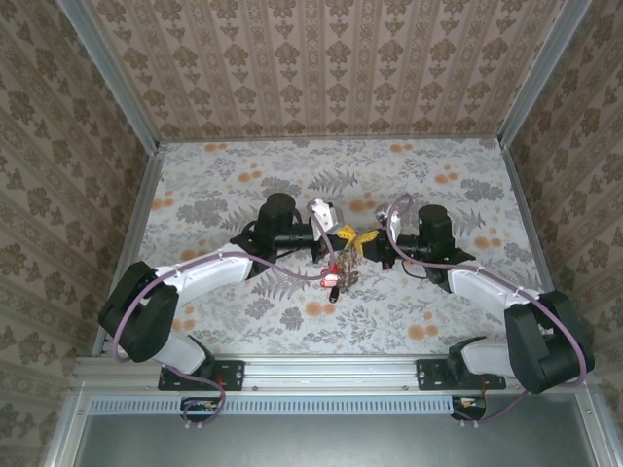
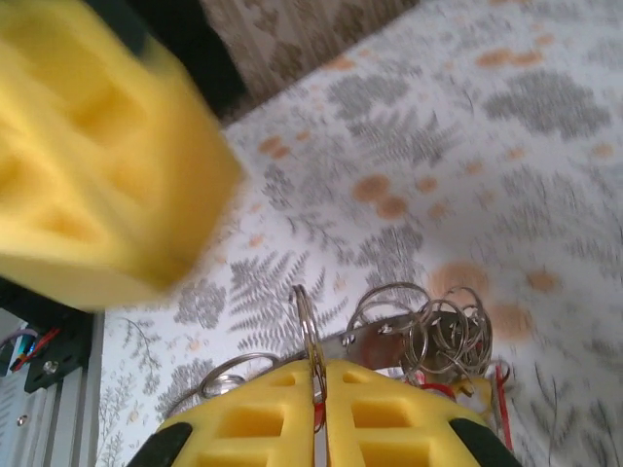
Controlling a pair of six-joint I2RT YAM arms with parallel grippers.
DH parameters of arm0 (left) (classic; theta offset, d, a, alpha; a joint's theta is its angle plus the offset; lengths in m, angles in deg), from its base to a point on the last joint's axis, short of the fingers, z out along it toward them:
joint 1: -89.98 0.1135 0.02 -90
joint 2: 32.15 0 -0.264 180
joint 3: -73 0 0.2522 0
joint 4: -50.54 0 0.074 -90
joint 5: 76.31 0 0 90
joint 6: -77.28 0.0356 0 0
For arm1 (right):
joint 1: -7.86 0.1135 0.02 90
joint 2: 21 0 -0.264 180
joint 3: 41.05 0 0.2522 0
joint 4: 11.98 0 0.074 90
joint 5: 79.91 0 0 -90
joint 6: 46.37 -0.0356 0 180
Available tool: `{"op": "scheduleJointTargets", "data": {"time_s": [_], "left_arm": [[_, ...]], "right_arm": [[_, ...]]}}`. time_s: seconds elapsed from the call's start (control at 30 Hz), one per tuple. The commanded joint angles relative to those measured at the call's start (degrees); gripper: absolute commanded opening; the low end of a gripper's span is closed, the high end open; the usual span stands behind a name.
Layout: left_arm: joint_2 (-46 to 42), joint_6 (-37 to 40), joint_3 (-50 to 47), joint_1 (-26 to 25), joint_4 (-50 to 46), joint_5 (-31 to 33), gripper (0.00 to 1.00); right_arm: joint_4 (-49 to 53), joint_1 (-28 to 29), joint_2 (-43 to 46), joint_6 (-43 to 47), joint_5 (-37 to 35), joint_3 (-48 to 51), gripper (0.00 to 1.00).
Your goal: Put the keys on the keyring
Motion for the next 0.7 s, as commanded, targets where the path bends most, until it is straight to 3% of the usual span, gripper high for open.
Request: {"op": "scheduleJointTargets", "data": {"time_s": [0.0, 0.4, 0.67], "left_arm": [[-0.7, -1.0, -1.1, -0.4, 6.0, -3.1, 0.0], [-0.1, 1.1, -2.5, -0.2, 1.4, 1.4, 0.0], [2.3, 5.5, 2.5, -0.1, -12.8, 1.7, 0.07]], "right_arm": [[8.5, -0.5, -1.1, 0.8, -2.4, -2.2, 0.12], [10.0, -0.4, -0.2, 2.4, -3.4, -3.5, 0.11], [7.5, -0.1, -1.8, 2.9, -2.4, -2.6, 0.09]]}}
